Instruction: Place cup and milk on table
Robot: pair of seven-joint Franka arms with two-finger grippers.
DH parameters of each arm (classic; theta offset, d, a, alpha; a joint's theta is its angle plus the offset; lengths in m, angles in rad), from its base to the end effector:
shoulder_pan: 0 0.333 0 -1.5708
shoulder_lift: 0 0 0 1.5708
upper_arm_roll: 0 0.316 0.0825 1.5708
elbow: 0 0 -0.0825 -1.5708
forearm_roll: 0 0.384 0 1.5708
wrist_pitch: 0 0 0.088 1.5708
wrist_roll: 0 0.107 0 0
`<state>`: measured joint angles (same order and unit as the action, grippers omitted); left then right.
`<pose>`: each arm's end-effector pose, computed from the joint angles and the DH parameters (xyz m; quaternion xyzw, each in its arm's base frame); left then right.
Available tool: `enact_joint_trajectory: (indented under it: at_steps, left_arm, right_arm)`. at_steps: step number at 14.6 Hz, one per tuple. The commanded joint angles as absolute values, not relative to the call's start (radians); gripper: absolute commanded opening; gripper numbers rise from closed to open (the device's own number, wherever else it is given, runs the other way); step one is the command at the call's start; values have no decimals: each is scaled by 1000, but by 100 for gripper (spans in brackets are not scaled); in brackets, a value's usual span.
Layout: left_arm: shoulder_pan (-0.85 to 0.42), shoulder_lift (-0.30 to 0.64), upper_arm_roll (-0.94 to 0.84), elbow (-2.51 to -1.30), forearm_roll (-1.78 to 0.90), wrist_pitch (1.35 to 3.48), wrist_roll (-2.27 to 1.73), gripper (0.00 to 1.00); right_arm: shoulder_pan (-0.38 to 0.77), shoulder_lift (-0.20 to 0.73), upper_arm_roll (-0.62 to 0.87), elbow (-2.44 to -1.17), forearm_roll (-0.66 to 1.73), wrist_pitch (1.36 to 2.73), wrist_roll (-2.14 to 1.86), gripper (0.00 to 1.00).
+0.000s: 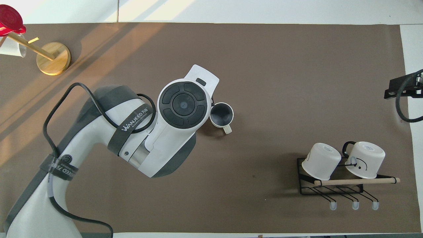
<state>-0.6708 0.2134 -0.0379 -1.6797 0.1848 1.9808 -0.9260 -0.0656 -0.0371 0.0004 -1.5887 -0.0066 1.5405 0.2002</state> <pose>0.4910 -0.4033 0.4831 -0.9928 -0.0757 -0.0899 0.0243 0.5387 -0.0359 0.6337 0.9912 -0.1324 -0.0053 0.0037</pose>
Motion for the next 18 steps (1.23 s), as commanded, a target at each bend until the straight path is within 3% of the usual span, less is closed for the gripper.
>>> enact_joint_trajectory:
  at_steps: [1, 18]
  left_arm:
    - [-692, 218, -26, -1672, 216, 1990, -946, 0]
    - [-698, 202, -32, -1769, 215, 2071, -939, 0]
  right_arm:
    - [-87, -18, 12, -1552, -18, 1508, 140, 100]
    - [-77, -25, 17, -1566, -5, 1511, 138, 100]
